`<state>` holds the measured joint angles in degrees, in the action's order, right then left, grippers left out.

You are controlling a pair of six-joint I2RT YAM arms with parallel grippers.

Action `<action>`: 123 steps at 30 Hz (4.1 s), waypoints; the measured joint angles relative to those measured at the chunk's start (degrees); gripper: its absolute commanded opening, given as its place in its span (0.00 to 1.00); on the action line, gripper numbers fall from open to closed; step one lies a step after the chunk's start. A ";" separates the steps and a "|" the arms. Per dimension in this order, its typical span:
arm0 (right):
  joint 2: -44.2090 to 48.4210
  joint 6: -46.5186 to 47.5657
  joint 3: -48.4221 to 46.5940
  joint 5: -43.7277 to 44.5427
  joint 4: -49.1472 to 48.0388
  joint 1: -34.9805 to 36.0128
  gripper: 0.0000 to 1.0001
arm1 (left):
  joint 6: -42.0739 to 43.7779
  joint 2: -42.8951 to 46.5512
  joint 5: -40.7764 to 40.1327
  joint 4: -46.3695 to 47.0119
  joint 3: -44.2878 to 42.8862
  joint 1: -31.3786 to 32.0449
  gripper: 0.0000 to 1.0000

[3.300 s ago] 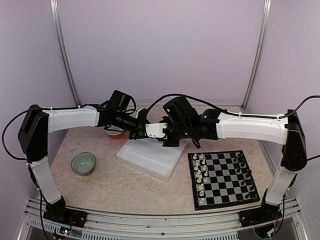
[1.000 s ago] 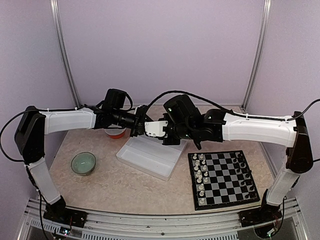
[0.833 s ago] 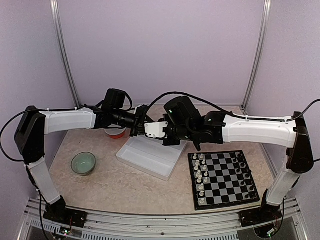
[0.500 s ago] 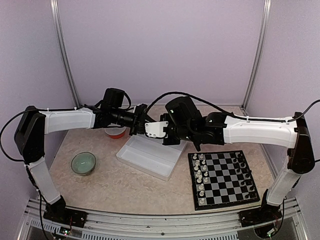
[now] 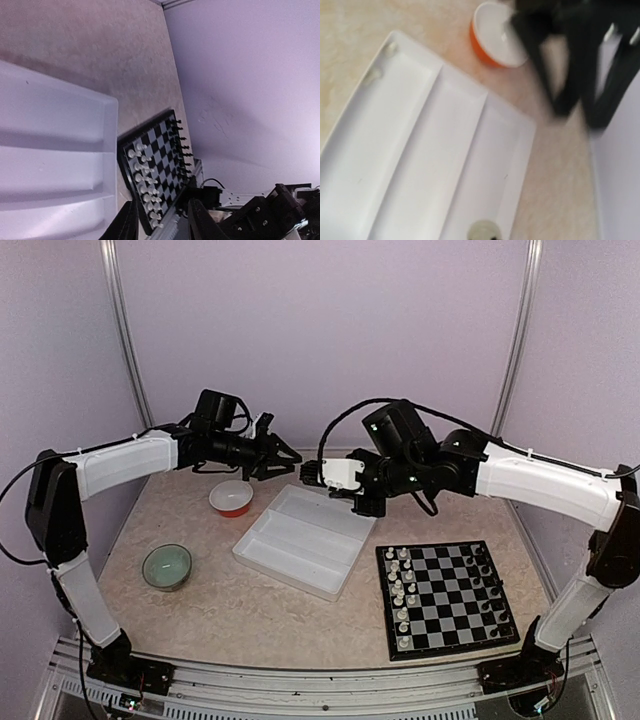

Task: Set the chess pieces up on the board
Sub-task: Pass from the left arm to the right, then place the pawn at f2, then pick up the pawn from the storage box.

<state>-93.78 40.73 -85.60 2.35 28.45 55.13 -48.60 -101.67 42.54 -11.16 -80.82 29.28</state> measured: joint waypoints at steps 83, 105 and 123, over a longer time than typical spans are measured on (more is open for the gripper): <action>11.23 -7.74 19.04 -12.59 4.02 -18.95 0.47 | 41.62 7.65 -43.01 -2.08 -8.55 0.39 0.66; -0.68 -8.83 10.73 -22.73 3.23 -22.99 0.48 | 33.14 -14.19 -46.97 -47.15 -16.00 9.29 0.67; -5.16 -9.09 7.02 -27.26 5.31 -26.43 0.48 | 29.68 -20.26 -40.81 -50.95 -11.06 8.33 0.68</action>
<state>-98.94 31.64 -78.59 -24.91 33.76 28.71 -18.92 -121.93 1.74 -62.11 -91.88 37.60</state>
